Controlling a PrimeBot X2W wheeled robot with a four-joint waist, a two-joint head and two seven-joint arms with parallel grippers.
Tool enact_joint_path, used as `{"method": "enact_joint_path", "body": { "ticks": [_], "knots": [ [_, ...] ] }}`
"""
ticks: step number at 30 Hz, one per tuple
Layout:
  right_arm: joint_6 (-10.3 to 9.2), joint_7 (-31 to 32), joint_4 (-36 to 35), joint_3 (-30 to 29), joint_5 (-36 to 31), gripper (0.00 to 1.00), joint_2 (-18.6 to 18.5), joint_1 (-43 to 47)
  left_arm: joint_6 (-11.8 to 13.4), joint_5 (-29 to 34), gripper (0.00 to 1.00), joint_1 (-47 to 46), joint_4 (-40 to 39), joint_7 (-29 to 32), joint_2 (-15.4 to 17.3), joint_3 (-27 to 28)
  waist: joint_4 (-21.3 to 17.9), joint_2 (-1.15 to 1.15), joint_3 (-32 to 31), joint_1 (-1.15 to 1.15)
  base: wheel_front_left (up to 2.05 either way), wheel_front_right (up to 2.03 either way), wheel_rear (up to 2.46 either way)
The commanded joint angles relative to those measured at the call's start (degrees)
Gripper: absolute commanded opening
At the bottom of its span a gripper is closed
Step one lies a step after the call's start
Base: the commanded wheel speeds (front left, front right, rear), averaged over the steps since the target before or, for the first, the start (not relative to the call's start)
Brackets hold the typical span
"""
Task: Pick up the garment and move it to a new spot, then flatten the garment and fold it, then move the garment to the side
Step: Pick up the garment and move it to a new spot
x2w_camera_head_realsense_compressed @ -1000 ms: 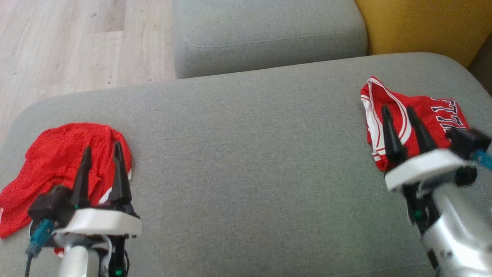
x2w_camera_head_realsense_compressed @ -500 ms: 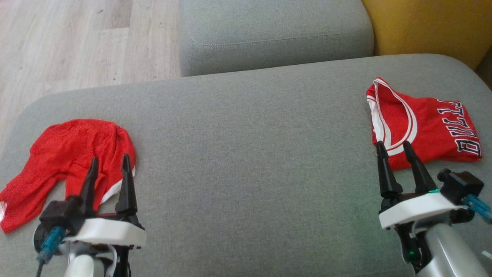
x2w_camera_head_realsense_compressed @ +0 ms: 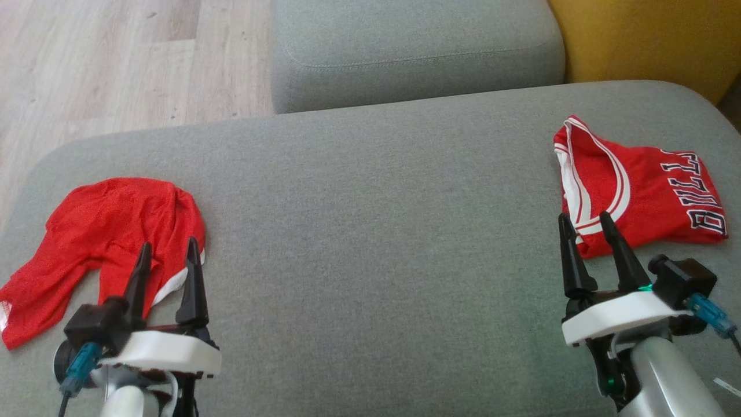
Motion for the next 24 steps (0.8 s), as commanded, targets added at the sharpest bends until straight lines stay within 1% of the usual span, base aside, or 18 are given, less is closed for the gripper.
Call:
{"method": "enact_joint_path", "body": {
  "ticks": [1,7,10,14,18,22,23,24],
  "knots": [
    [0.39,-0.8,-1.7,1.2,-0.3,1.00,0.0,-1.9,0.0,-0.2,1.00,-1.9,-2.0,-0.7,0.1,1.8,0.1,0.00,0.0,0.00,0.00,0.00,0.00],
    [0.39,-0.7,-1.8,1.3,-0.4,1.00,0.1,-1.9,0.1,-0.4,1.00,-2.0,-1.9,-0.7,0.1,1.6,0.6,0.00,0.3,0.00,0.00,0.00,0.00],
    [0.39,-0.7,-2.3,0.8,-0.6,1.00,0.0,-1.8,0.1,-0.2,1.00,-2.1,-1.8,-0.7,0.1,1.6,1.9,0.00,0.5,0.00,0.00,0.00,0.00],
    [0.39,-0.6,-3.3,-0.2,-1.1,1.00,0.0,-1.5,0.8,-0.4,1.00,-2.4,-1.6,-0.7,0.1,2.1,5.0,0.00,0.7,0.00,0.00,0.00,0.00],
    [0.39,-0.3,-4.7,0.0,-1.5,1.00,0.5,-1.1,1.4,-0.3,1.00,-2.1,-1.0,-0.7,0.1,2.9,8.8,0.00,0.7,0.00,0.00,0.00,0.00],
    [0.39,0.1,-5.8,0.4,-1.6,1.00,1.2,-0.5,1.3,-0.5,1.00,-2.0,-0.5,-0.7,0.1,3.7,12.9,0.00,0.8,0.00,0.00,0.00,0.00],
    [0.39,0.1,-5.8,0.4,-1.6,1.00,1.2,-0.5,1.3,-0.5,1.00,-2.0,-0.5,-0.7,0.1,3.7,12.9,0.00,0.8,0.00,0.00,0.00,0.00],
    [0.39,0.1,-6.2,0.4,-1.5,1.00,1.6,-0.1,1.2,-0.5,1.00,-2.0,-0.3,-0.7,0.1,4.0,15.0,0.00,0.8,0.00,0.00,0.00,0.00]
  ]
}}
